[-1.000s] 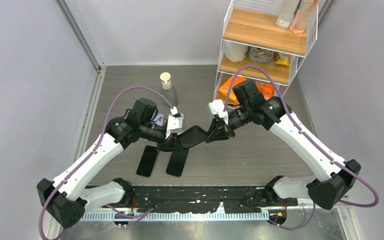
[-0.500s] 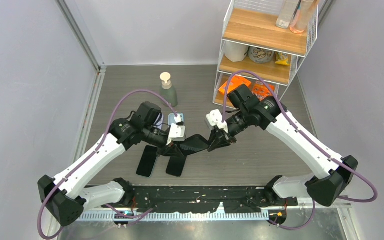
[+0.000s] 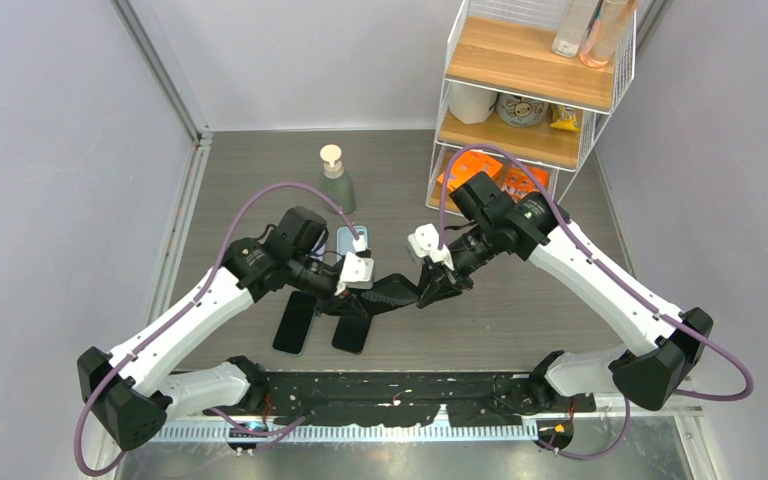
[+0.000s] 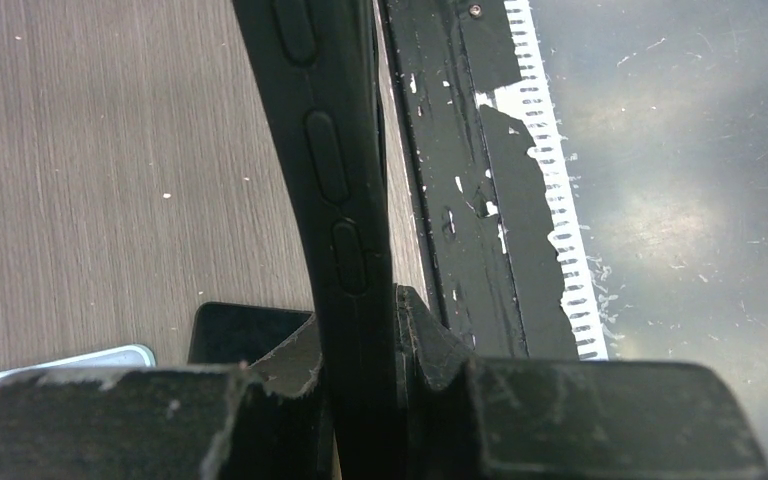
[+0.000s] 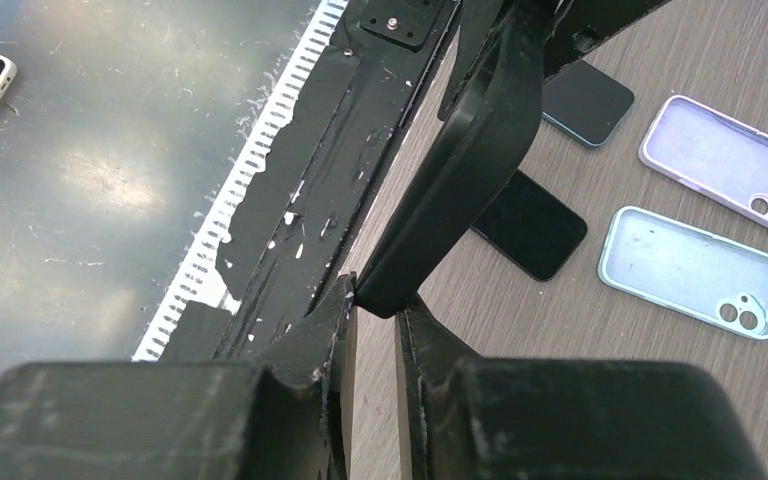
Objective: Take the phone out of the phone case
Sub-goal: Remove the phone case from the phone.
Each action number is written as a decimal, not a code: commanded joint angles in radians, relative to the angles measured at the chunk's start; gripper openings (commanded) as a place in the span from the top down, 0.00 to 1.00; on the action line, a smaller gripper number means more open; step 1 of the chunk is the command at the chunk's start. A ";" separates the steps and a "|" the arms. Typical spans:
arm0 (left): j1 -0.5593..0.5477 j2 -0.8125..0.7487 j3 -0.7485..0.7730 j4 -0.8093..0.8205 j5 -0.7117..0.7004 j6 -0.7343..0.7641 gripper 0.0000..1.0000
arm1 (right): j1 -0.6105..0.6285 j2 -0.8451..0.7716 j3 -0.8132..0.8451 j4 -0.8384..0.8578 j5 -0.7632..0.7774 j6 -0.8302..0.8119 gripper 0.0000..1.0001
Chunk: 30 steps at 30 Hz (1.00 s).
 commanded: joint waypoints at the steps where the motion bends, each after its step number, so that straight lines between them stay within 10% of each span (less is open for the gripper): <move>1: -0.089 -0.018 -0.008 -0.027 0.237 0.129 1.00 | -0.021 0.002 0.029 0.250 0.118 -0.016 0.95; 30: -0.108 0.023 -0.012 -0.097 0.210 0.240 1.00 | 0.016 -0.030 -0.004 0.240 0.168 -0.126 0.95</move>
